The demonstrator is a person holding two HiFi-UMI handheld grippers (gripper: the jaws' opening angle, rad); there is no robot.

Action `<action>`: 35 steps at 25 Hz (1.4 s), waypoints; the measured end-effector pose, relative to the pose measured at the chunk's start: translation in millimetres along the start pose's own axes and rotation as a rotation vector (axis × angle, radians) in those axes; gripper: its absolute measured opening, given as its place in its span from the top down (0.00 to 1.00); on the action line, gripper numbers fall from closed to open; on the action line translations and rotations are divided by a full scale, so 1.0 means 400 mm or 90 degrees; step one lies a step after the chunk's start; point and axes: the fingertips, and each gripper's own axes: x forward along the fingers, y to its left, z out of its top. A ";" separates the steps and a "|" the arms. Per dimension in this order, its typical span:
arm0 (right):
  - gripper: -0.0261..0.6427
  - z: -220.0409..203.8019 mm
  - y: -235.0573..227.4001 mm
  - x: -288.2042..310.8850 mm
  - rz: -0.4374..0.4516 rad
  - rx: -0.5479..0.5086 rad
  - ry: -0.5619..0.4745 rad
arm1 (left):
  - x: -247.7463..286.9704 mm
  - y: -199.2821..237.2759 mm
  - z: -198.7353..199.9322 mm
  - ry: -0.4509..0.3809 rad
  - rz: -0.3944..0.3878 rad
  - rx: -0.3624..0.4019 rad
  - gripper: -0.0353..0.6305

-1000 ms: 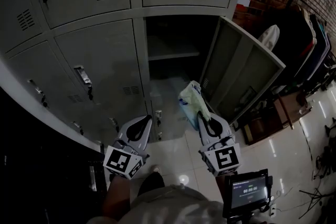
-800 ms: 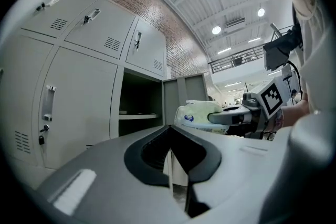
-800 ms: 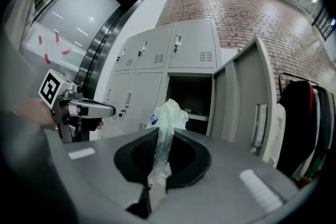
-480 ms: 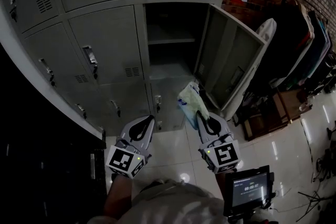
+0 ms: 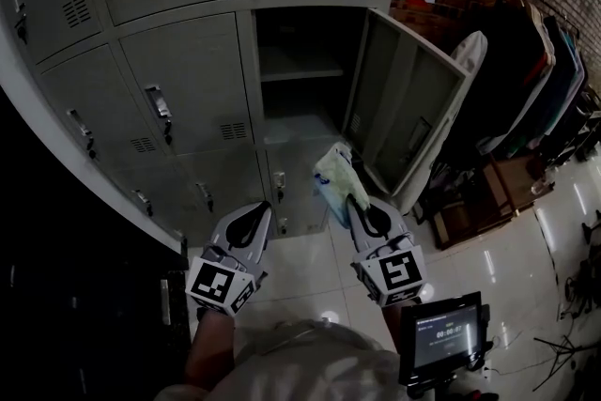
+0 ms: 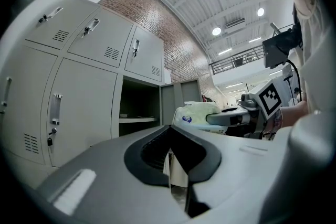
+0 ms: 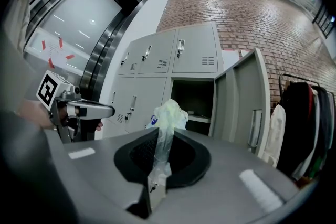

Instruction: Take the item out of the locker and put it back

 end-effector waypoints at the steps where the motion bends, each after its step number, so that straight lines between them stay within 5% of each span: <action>1: 0.96 0.001 -0.002 0.003 -0.002 -0.001 0.001 | 0.001 0.004 0.002 -0.001 0.000 0.000 0.95; 20: 0.96 -0.007 0.007 0.115 -0.037 0.016 0.001 | 0.024 0.120 -0.015 0.002 -0.034 0.007 0.95; 35: 0.96 0.010 -0.179 0.403 0.014 -0.010 -0.023 | 0.292 0.272 -0.018 -0.022 0.000 0.015 0.95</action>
